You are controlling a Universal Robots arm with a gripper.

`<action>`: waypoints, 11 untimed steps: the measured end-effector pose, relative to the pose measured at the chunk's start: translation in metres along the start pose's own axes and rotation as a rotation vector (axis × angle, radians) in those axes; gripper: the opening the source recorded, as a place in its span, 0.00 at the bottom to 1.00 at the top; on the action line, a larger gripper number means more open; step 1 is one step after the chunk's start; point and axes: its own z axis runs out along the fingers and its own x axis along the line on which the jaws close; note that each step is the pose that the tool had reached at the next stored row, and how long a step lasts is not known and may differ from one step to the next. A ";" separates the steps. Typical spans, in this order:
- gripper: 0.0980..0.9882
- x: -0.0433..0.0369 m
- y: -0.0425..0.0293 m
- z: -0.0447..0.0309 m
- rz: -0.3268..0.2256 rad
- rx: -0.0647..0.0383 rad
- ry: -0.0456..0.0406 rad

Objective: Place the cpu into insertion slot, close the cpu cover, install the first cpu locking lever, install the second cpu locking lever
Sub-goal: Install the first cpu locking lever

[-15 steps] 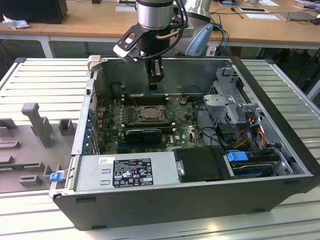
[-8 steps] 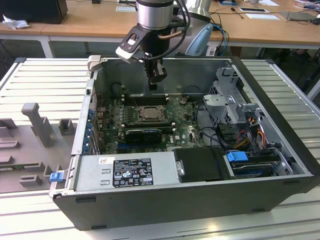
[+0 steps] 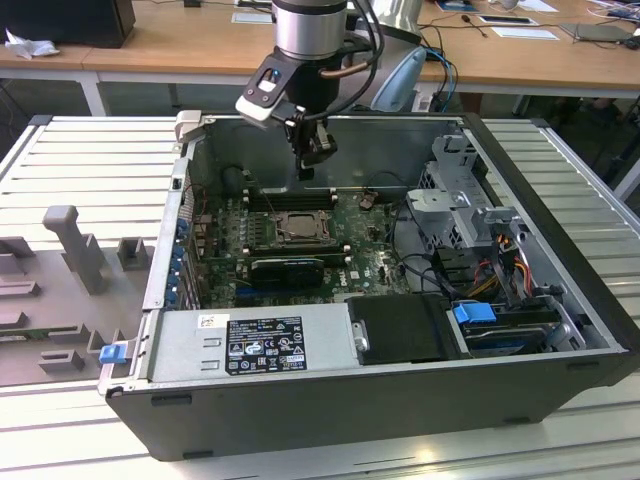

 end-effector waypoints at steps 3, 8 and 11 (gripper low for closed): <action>0.01 0.0000 0.0000 0.0000 -0.045 0.001 0.0015; 0.01 0.0000 0.0000 0.0000 -0.075 0.002 0.0025; 0.01 0.0000 0.0000 0.0000 -0.097 0.002 0.0032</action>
